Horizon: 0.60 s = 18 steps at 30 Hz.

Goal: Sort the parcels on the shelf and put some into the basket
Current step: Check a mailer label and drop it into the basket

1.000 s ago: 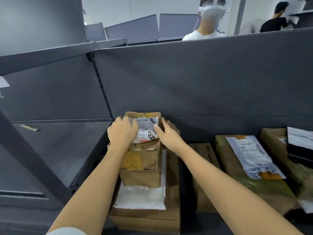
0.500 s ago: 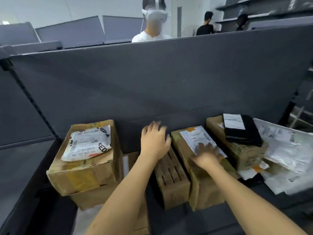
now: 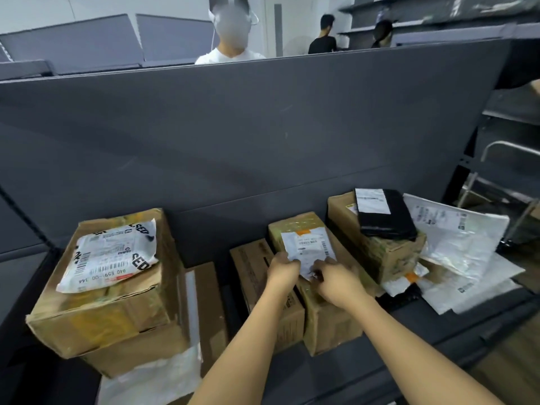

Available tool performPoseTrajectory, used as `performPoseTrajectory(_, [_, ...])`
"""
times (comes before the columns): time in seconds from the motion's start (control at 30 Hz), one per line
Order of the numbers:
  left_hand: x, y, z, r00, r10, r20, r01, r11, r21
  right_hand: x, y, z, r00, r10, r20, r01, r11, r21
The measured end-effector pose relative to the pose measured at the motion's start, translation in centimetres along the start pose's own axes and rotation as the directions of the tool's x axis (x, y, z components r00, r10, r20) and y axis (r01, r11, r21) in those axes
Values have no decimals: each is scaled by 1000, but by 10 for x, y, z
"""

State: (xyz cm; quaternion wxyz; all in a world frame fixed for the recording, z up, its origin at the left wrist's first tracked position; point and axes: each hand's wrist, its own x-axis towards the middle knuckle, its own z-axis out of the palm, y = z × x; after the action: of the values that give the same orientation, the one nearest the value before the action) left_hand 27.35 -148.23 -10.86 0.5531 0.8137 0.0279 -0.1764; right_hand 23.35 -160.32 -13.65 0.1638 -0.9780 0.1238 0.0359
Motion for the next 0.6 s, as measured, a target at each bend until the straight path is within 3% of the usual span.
performPoseTrajectory(0.17, [8,-1,8,992,-123,-5,118,961,-251,-13,4,0,999,-33,15,21,879,477])
performPoseTrajectory(0.27, [7,-4,9,983,-148,-113,114,959,-260,-17,2,-4,996,-70,55,24,810,586])
performPoseTrajectory(0.37, [4,-9,4,990,-103,-94,63,933,-354,-13,4,-9,987,100,-124,10,738,674])
performPoseTrajectory(0.47, [-5,-9,-8,999,-35,25,43,856,-515,-12,8,-20,957,259,-133,-28,536,844])
performPoseTrajectory(0.53, [-10,-7,-18,996,49,76,-3,861,-508,-11,9,-25,969,226,-104,-4,433,901])
performPoseTrajectory(0.6, [-13,-3,-25,989,117,92,-63,889,-454,-13,5,-31,978,148,-150,80,398,914])
